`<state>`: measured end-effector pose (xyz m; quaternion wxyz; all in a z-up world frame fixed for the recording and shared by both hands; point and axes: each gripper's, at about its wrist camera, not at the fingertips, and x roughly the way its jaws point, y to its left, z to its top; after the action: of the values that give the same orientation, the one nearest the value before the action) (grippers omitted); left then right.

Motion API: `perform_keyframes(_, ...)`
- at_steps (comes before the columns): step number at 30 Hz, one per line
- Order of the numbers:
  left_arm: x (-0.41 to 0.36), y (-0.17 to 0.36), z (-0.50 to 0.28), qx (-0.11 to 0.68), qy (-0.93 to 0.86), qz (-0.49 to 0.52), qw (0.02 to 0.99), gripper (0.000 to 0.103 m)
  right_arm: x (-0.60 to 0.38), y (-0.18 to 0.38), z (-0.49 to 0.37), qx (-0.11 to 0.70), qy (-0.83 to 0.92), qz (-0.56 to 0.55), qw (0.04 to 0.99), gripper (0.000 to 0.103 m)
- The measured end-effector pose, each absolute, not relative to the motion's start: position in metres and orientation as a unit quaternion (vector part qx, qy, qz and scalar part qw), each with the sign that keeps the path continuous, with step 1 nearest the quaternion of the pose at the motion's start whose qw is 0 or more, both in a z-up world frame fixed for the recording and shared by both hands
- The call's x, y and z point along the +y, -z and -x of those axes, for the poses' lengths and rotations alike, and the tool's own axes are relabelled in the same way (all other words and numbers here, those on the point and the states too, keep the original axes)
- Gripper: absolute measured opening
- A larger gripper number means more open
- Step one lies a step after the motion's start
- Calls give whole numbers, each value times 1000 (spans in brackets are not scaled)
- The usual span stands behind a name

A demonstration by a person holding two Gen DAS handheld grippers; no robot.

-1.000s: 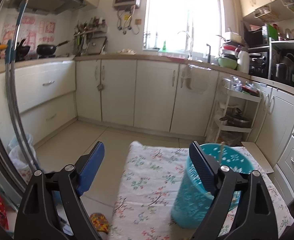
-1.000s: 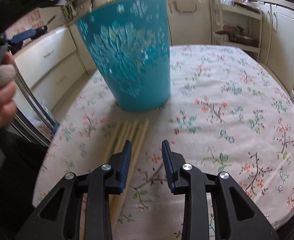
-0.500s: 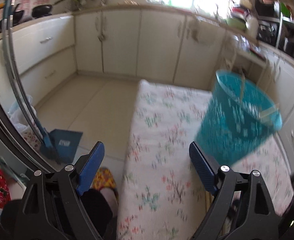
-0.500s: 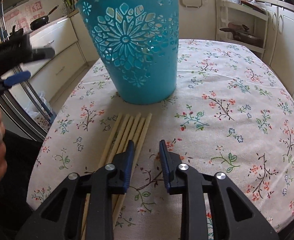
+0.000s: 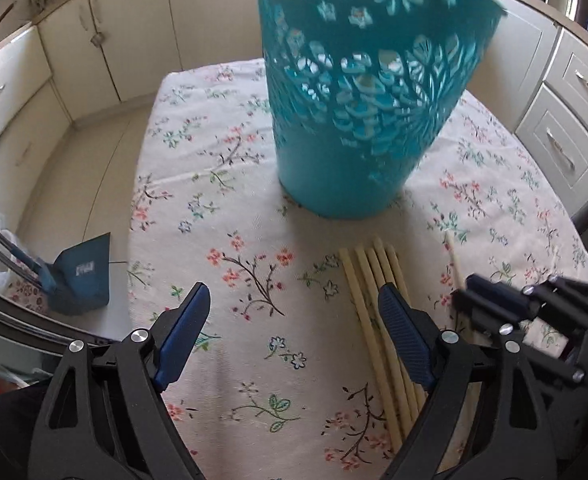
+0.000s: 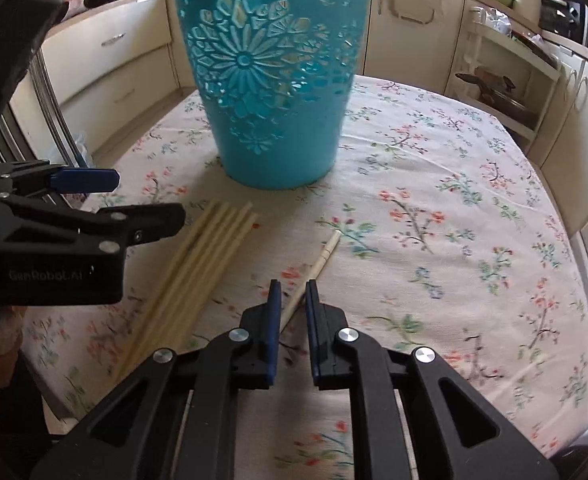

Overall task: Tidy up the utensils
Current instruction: 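Lower the left tool onto the stick bundle and grasp one wooden stick, then lift the stick with the left tool and carry it over the teal basket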

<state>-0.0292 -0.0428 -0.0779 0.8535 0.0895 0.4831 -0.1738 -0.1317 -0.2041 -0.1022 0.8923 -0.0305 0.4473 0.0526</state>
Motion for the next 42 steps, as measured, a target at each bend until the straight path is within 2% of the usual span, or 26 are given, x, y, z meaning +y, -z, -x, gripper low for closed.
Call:
perform_keyframes(6,-49,85,30,491,161,-108,849,76,-211,104,131,447,-50,15,893,13)
perform_keyframes(11,-51,86,29,489,164,-110,850,76,-212,104,130,446,-51,7,893,14)
perform_keyframes(17,-59,88,33,490,181,-122,844,60,-214,105,125,443,-48,-3,895,14)
perform_keyframes(20,-59,87,33,485,187,-123,845,47,-213,106,125,443,-49,2,895,14)
perform_keyframes(22,-61,86,35,481,197,-127,845,22,-211,105,124,446,-50,9,894,14)
perform_keyframes(24,-64,86,36,477,215,-132,842,9,-209,105,123,449,-53,19,892,14)
perform_keyframes(25,-65,86,37,475,218,-136,842,6,-207,104,122,450,-56,25,891,13)
perform_keyframes(31,-65,83,36,469,228,-136,842,5,-194,99,123,439,-78,103,889,10)
perform_keyframes(35,-65,86,35,474,216,-137,842,5,-201,100,120,449,-71,96,886,11)
perform_keyframes(42,-64,86,33,470,203,-146,846,14,-200,103,119,457,-70,90,882,11)
